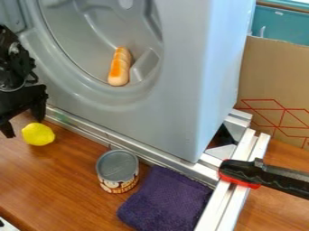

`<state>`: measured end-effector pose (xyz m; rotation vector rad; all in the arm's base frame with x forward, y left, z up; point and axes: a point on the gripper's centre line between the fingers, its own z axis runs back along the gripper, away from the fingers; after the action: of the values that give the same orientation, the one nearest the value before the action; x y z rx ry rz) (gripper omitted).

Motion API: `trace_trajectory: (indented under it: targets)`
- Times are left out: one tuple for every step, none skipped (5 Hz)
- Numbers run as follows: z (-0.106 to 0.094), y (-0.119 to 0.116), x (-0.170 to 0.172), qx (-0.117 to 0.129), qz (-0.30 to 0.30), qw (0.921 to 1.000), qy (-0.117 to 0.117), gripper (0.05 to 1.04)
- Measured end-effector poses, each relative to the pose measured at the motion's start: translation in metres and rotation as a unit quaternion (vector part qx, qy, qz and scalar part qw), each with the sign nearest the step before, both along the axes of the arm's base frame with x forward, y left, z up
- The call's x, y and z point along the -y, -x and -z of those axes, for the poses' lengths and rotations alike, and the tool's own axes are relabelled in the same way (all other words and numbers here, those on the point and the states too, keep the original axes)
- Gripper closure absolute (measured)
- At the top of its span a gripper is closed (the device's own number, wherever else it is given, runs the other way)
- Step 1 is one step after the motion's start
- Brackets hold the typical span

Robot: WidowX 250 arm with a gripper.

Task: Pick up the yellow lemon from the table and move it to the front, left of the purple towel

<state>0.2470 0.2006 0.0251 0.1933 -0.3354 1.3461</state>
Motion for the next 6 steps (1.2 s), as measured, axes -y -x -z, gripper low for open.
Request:
trace_trajectory:
  targets:
    - [0.004,-0.002,0.001,0.017,-0.032,0.9993,0.01,0.084]
    - [0.017,-0.009,0.007,0.022,-0.049,0.9975,0.047,0.084]
    - [0.02,-0.014,-0.001,0.033,-0.075,0.9949,0.058,0.084]
    - [0.025,-0.017,-0.003,0.042,-0.083,0.9935,0.066,0.084]
    - [0.033,-0.016,-0.003,0.048,-0.093,0.9911,0.082,0.084]
    - [0.037,-0.015,0.004,0.056,-0.096,0.9889,0.098,0.124]
